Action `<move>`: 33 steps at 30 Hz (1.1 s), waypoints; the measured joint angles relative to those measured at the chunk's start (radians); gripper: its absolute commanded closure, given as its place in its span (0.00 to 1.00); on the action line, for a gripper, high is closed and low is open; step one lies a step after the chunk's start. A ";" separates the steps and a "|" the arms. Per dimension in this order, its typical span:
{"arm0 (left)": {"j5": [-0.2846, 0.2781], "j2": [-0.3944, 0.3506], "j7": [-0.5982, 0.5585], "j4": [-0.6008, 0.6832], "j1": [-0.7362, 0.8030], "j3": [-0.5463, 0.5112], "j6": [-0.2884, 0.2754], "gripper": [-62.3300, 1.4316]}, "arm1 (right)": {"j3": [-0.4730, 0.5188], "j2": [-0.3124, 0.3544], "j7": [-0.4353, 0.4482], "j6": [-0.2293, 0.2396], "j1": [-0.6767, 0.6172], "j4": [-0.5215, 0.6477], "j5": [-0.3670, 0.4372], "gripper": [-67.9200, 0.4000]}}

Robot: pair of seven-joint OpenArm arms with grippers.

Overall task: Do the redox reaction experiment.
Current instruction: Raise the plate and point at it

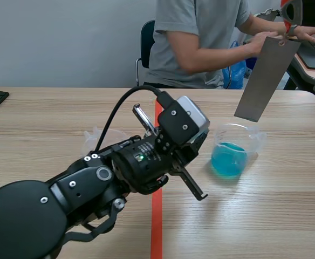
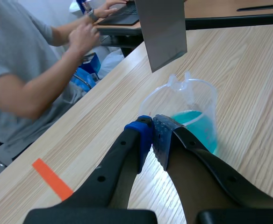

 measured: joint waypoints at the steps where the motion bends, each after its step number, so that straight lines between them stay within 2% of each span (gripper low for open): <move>1: 0.000 -0.019 -0.002 0.034 0.019 -0.007 0.003 0.93 | 0.000 0.000 0.000 0.000 0.000 0.000 0.000 0.99; 9: 0.000 -0.201 -0.002 0.325 0.190 -0.108 0.007 0.93 | 0.000 0.000 0.000 0.000 0.000 0.000 0.000 0.99; 15: 0.000 -0.315 -0.001 0.471 0.338 -0.203 0.007 0.93 | 0.000 0.000 0.000 0.000 0.000 0.000 0.000 0.99; 23: -0.010 -0.438 -0.001 0.583 0.563 -0.368 0.011 0.93 | 0.000 0.000 0.000 0.000 0.000 0.000 0.000 0.99; 26: -0.042 -0.471 -0.002 0.605 0.658 -0.427 0.046 0.93 | 0.000 0.000 0.000 0.000 0.000 0.000 0.000 0.99; 29: -0.069 -0.487 -0.002 0.613 0.740 -0.489 0.045 0.93 | 0.000 0.000 0.000 0.000 0.000 0.000 0.000 0.99; 33: -0.072 -0.488 -0.010 0.613 0.833 -0.563 0.045 0.93 | 0.000 0.000 0.000 0.000 0.000 0.000 0.000 0.99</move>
